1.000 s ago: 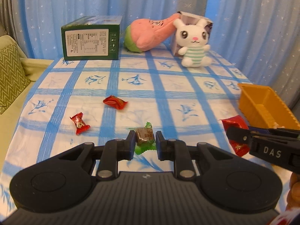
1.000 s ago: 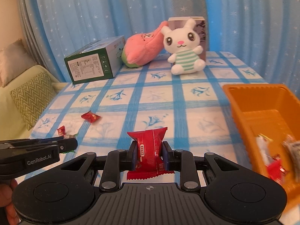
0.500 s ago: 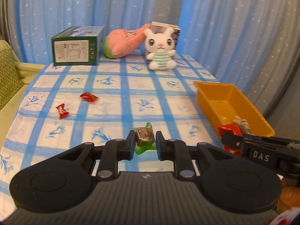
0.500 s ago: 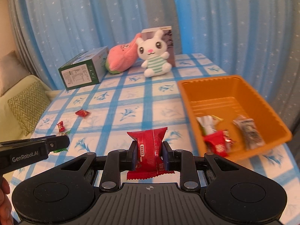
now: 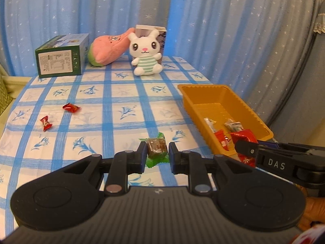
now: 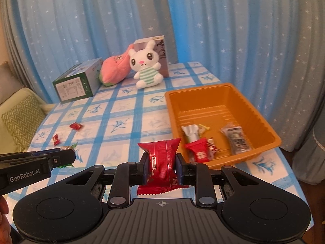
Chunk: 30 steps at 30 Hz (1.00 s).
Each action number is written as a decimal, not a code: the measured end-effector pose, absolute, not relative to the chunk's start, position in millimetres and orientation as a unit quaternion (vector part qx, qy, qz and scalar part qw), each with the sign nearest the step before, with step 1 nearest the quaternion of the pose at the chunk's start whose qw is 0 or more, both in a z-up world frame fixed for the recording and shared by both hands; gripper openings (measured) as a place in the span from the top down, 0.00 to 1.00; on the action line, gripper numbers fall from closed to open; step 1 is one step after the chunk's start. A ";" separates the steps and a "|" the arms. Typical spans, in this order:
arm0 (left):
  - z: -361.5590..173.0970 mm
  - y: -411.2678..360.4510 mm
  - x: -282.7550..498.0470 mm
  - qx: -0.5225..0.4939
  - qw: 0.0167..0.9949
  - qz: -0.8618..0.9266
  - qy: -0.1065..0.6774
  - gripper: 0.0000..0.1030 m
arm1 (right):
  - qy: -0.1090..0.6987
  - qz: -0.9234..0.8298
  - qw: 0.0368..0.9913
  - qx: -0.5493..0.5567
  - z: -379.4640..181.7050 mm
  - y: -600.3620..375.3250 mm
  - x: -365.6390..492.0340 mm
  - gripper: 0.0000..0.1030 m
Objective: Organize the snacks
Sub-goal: 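Carry both held candies over the orange tray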
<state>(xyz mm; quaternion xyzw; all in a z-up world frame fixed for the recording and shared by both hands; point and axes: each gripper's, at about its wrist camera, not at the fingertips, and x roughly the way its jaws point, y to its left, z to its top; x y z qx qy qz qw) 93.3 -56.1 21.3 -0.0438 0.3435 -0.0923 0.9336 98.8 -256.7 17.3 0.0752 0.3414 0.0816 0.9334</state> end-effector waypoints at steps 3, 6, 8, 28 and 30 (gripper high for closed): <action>23.1 -64.6 94.1 -0.040 0.933 -0.100 0.343 0.81 | 0.341 0.074 0.934 0.080 17.9 -265.8 98.2 0.74; 23.6 -72.4 96.1 -0.039 0.932 -0.107 0.345 0.81 | 0.340 0.067 0.934 0.084 18.2 -275.3 98.6 0.74; 23.9 -78.5 98.6 -0.038 0.931 -0.112 0.346 0.81 | 0.340 0.061 0.934 0.087 18.2 -282.3 98.9 0.74; 20.1 -156.1 139.9 -0.039 0.916 -0.180 0.356 0.81 | 0.366 0.043 0.926 0.081 16.0 -348.8 132.7 0.74; 18.6 -162.1 144.1 -0.041 0.915 -0.184 0.358 0.81 | 0.368 0.044 0.925 0.079 14.3 -354.0 136.7 0.74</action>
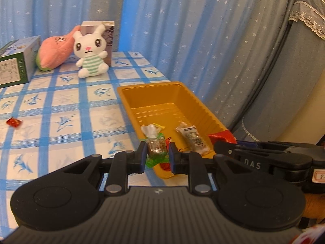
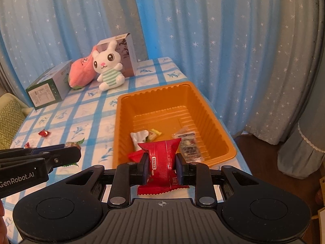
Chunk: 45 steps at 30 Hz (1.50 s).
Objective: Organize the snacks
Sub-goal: 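Carry both held candies over the orange tray, then lower both candies into the tray and open both tools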
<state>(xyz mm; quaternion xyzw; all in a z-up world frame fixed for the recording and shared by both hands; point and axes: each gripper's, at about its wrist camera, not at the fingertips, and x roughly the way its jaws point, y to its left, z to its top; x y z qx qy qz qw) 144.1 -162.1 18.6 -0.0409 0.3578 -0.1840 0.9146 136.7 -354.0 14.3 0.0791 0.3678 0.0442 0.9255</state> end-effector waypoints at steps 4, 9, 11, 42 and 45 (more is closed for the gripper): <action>15.0 -171.5 156.1 -0.045 0.911 -0.190 0.363 0.81 | 0.370 0.045 0.925 0.078 10.4 -363.5 146.7 0.74; 10.7 -181.7 170.7 -0.043 0.909 -0.195 0.367 0.81 | 0.374 0.045 0.923 0.077 3.8 -372.2 161.3 0.74; 8.2 -185.8 176.7 -0.041 0.908 -0.196 0.369 0.81 | 0.375 0.045 0.923 0.077 1.1 -375.4 166.7 0.74; -19.8 -194.8 218.5 -0.046 0.898 -0.199 0.389 0.56 | 0.383 0.034 0.919 0.088 -13.1 -399.0 194.2 0.74; -20.9 -183.4 210.9 -0.050 0.900 -0.186 0.391 0.55 | 0.382 0.036 0.919 0.090 -11.4 -398.0 193.5 0.74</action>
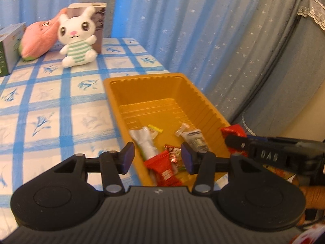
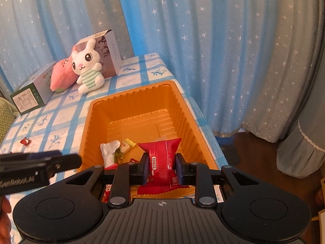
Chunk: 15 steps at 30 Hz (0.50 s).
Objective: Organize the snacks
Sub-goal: 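Lower both candies into the tray and open both tools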
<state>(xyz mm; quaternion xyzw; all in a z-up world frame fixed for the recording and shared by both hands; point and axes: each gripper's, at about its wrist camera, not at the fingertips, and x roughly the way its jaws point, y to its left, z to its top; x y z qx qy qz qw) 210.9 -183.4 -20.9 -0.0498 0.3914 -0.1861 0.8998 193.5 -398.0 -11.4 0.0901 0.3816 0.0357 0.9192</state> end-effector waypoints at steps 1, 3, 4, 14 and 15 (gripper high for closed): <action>-21.2 -180.6 208.7 -0.050 0.901 -0.183 0.391 0.55 | 0.381 0.037 0.919 0.090 -10.8 -397.1 193.5 0.74; -20.9 -175.1 203.9 -0.048 0.903 -0.175 0.390 0.55 | 0.381 0.040 0.920 0.089 -9.4 -395.7 193.4 0.74; -20.7 -173.1 202.4 -0.047 0.903 -0.172 0.390 0.54 | 0.380 0.041 0.920 0.089 -8.8 -394.8 193.8 0.74; -12.3 -163.3 198.5 -0.042 0.911 -0.162 0.376 0.54 | 0.380 0.049 0.919 0.090 -6.2 -383.8 204.9 0.73; -12.1 -162.3 199.0 -0.042 0.912 -0.161 0.376 0.54 | 0.381 0.050 0.919 0.090 -6.7 -382.9 206.5 0.73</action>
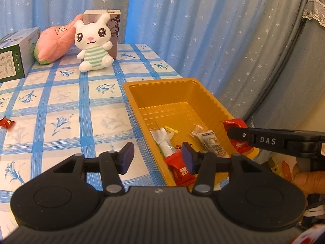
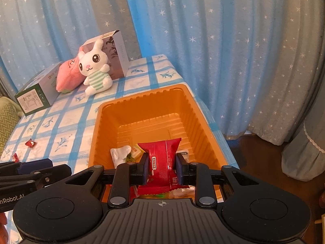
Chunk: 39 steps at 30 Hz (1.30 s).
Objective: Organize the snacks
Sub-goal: 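Lower both candies into the tray and open both tools, then withdraw both open tools from the tray toward the last red candies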
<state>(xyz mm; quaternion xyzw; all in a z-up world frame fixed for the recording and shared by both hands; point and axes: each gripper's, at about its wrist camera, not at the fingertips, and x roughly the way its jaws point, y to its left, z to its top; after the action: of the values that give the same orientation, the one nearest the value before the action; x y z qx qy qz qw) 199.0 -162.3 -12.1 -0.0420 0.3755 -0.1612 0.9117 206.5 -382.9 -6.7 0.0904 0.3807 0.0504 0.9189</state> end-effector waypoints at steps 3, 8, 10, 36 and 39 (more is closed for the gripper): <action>-13.0 -159.1 199.1 -0.044 0.912 -0.157 0.377 0.53 | 0.381 0.057 0.918 0.095 -8.8 -381.3 212.7 0.73; -16.8 -151.8 195.4 -0.043 0.913 -0.147 0.378 0.36 | 0.390 0.067 0.912 0.105 -13.5 -382.6 218.4 0.56; -17.7 -148.6 193.0 -0.042 0.913 -0.146 0.379 0.35 | 0.386 0.064 0.913 0.113 -13.2 -385.4 215.1 0.46; 21.4 -79.8 118.7 -0.051 0.929 -0.106 0.352 0.34 | 0.384 0.085 0.911 0.124 24.5 -333.6 143.7 0.46; 25.3 -66.3 108.5 -0.054 0.930 -0.097 0.349 0.34 | 0.383 0.093 0.911 0.121 26.8 -320.8 135.5 0.46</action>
<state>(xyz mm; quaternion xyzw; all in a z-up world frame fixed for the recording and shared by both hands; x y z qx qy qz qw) 108.5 -66.3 25.3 -0.0542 0.3492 -0.0969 0.9304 135.5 -320.8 26.8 0.1205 0.3827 0.0928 0.9113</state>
